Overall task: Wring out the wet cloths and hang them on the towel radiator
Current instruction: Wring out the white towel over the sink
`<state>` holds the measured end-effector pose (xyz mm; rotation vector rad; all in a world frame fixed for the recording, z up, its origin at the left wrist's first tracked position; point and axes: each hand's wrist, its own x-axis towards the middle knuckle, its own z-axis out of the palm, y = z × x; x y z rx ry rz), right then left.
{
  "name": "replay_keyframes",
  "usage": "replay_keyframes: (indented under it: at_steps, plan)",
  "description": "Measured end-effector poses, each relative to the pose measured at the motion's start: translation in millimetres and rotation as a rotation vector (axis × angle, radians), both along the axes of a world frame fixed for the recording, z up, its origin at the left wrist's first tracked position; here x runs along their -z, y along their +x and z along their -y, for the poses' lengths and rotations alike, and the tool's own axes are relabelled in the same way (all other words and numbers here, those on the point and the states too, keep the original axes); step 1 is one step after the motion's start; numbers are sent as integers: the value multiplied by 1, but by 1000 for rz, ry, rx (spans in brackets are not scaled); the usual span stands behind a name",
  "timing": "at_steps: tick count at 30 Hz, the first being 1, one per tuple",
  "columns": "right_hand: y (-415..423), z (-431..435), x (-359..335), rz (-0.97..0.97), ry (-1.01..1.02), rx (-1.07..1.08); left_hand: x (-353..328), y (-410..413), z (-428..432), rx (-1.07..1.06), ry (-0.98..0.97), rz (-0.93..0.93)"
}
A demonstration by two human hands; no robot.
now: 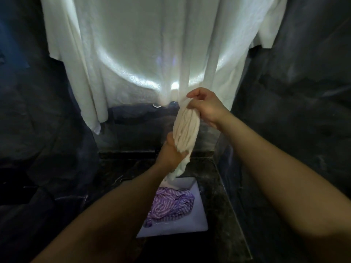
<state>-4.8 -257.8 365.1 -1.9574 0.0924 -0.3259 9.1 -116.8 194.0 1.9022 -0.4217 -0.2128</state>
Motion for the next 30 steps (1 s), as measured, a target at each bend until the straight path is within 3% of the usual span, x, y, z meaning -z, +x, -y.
replay_keyframes:
  at_steps: [3,6,8,12,18,25,28,30]
  plan:
    - [-6,21,5,-17,5,45,-7,15,-2,-92,5,-30]
    - [-12,40,28,-63,99,158,-22,28,-10,-197,-182,-197]
    - [-19,46,49,-120,292,216,-36,34,-14,-210,-333,-350]
    - [-37,38,95,-439,827,250,-55,38,-18,-134,-522,-484]
    - [-41,19,143,-696,806,154,-64,19,-5,-92,-674,-584]
    - [-39,0,150,-391,1362,-99,-77,-3,3,-67,-847,-717]
    - [-38,-3,148,-303,1450,-7,-69,2,-6,-41,-816,-690]
    - [-37,2,147,-304,1397,28,-62,8,-18,-20,-772,-649]
